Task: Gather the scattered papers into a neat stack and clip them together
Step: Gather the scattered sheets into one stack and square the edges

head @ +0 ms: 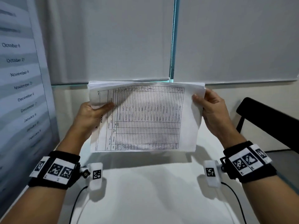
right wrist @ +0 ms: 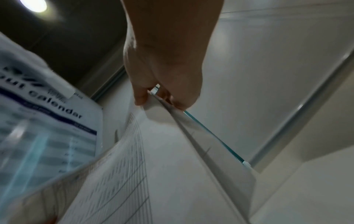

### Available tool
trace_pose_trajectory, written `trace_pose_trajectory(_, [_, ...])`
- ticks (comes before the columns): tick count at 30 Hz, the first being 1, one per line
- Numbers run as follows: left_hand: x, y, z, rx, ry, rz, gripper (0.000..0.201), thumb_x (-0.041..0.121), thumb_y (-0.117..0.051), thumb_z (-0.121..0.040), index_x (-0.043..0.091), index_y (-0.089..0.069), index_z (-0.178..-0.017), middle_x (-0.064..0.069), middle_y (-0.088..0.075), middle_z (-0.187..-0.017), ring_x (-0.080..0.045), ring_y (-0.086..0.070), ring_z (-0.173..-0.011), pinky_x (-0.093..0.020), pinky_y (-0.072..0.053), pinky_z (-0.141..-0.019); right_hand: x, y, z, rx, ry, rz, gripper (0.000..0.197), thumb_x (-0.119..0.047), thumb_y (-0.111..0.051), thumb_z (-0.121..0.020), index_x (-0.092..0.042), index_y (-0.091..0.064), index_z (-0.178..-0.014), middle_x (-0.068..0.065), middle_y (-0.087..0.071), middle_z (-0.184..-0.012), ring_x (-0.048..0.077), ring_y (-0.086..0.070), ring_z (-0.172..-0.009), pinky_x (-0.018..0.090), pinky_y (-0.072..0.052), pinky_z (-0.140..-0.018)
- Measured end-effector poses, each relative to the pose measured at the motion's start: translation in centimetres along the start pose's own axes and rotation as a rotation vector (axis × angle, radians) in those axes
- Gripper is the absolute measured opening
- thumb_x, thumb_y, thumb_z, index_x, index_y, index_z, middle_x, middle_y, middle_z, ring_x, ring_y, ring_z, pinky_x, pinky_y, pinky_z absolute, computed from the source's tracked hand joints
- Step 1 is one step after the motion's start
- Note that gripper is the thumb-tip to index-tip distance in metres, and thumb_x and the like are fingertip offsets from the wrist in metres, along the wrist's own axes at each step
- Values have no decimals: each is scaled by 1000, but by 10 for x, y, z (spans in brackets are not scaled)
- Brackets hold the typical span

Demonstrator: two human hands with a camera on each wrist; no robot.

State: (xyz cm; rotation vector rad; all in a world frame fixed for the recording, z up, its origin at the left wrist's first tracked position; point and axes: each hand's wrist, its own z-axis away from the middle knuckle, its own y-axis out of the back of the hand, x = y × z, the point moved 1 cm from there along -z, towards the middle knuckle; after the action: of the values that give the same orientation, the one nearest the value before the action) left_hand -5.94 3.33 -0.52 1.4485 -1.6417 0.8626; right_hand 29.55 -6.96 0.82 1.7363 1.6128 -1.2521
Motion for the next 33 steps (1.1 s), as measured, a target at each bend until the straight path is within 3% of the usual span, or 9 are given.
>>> trace_pose_trajectory(2, [-2, -3, 0, 38, -19, 0, 32, -1, -72, -87, -2, -69, -119, 11, -80, -93, -9, -76, -94, -18, -58, -85, -2, -6, 8, -61, 12, 52, 27, -12, -67, -90, -32, -78, -105, -3, -75, -100, 13, -67, -84, 30, -59, -75])
trace_pose_trajectory(8, [0, -7, 3, 55, -19, 64, 39, 15, -77, -80, 0, -72, -115, 0, -80, -100, -14, -76, -95, -24, -60, -87, -1, -16, 20, -3, 90, 169, 11, -17, -70, -90, -20, -78, -83, -2, -74, -84, 15, -66, -78, 36, -55, -78])
trace_pose_trajectory(11, [-3, -10, 5, 65, -20, 34, 33, 15, -79, -82, 2, -75, -112, -8, -79, -107, -19, -76, -99, -29, -59, -91, 0, -23, 17, 40, 210, 194, 26, -9, -60, -99, -30, -74, -107, -22, -74, -98, 1, -67, -93, 24, -53, -88])
trace_pose_trajectory(15, [-25, -27, 8, 106, 13, -47, 6, 16, -80, -85, 21, -78, -89, 14, -78, -79, -6, -73, -77, -29, -57, -81, 28, -31, 19, 34, 279, 314, 37, -7, -56, -101, -29, -61, -130, -30, -65, -124, -1, -58, -125, 24, -43, -111])
trace_pose_trajectory(17, [-41, -33, 11, 125, 68, -37, 7, 14, -80, -86, 19, -77, -90, 10, -79, -81, -7, -73, -77, -28, -56, -82, 42, -29, 19, 48, 200, 332, 32, -12, -57, -101, -31, -64, -126, -28, -70, -114, -4, -64, -112, 20, -50, -98])
trace_pose_trajectory(20, [-65, -29, 12, 110, 217, 3, 23, 17, -81, -85, 11, -76, -107, -11, -78, -106, -24, -74, -95, -33, -55, -90, 61, -16, 15, 56, -39, 360, 16, -25, -67, -96, -19, -70, -111, -10, -76, -95, 5, -72, -86, 28, -55, -77])
trace_pose_trajectory(24, [-66, -20, 12, 1, 274, 76, 35, 13, -77, -87, 8, -71, -122, -8, -77, -115, -24, -74, -105, -30, -56, -86, 86, 9, 12, -75, -377, 282, 57, -46, -86, -72, -8, -73, -111, 10, -77, -108, 36, -71, -106, 53, -54, -98])
trace_pose_trajectory(30, [-58, -20, 12, -72, 264, 181, 44, 25, -69, -92, 8, -64, -133, -9, -71, -130, -25, -68, -121, -39, -49, -104, 84, 10, 7, -87, -350, 140, 76, -51, -90, -60, -8, -70, -120, 14, -74, -116, 40, -67, -113, 56, -50, -103])
trace_pose_trajectory(33, [-53, -21, 12, -55, 276, 181, 34, 28, -64, -98, 13, -66, -128, -1, -76, -120, -15, -72, -112, -26, -56, -92, 83, 6, 4, -27, -329, 113, 76, -57, -86, -64, -10, -67, -121, 13, -74, -115, 38, -68, -111, 54, -51, -102])
